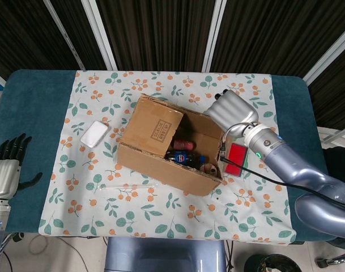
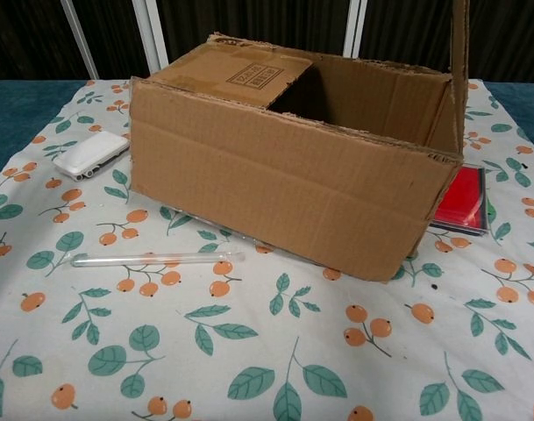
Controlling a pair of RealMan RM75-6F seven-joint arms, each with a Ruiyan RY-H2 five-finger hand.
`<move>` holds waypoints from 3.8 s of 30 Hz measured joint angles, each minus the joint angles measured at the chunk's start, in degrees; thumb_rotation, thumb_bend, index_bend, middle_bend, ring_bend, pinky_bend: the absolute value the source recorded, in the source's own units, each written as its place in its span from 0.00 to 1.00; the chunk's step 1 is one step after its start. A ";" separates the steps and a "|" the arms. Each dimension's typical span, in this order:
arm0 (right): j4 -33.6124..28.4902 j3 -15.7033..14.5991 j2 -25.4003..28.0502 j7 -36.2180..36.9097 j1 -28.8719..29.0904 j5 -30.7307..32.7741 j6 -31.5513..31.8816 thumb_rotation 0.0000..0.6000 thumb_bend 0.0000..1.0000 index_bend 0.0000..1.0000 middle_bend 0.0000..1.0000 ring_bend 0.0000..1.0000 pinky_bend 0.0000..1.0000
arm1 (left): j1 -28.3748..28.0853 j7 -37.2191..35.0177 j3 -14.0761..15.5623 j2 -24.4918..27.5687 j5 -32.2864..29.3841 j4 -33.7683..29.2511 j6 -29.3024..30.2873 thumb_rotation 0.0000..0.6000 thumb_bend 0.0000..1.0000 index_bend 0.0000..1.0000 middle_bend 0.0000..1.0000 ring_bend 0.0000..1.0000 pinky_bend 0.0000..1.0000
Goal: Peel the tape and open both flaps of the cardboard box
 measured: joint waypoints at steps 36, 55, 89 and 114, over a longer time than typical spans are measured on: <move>-4.94 -9.18 6.83 -0.73 -10.63 -1.80 7.90 1.00 0.85 0.55 0.45 0.30 0.33 | 0.31 0.26 -0.02 0.17 0.72 -0.71 0.27 1.00 0.19 0.00 0.00 0.00 0.00; -4.66 -11.26 -14.24 8.08 -40.51 -14.33 56.08 1.00 0.31 0.00 0.00 0.02 0.23 | -3.25 7.52 -0.97 1.96 1.62 -4.07 -2.88 1.00 0.19 0.00 0.00 0.00 0.00; 18.98 -7.69 -34.77 32.09 -58.58 -26.61 61.10 1.00 0.31 0.00 0.00 0.02 0.23 | -51.59 28.77 -11.47 9.42 -9.20 -8.02 -56.03 1.00 0.85 0.04 0.09 0.00 0.10; 20.02 -3.67 -34.28 34.36 -61.16 -26.97 56.92 1.00 0.34 0.00 0.00 0.02 0.23 | -71.08 31.86 -0.24 -7.23 -15.75 7.21 -61.31 1.00 1.00 0.33 0.46 0.30 0.31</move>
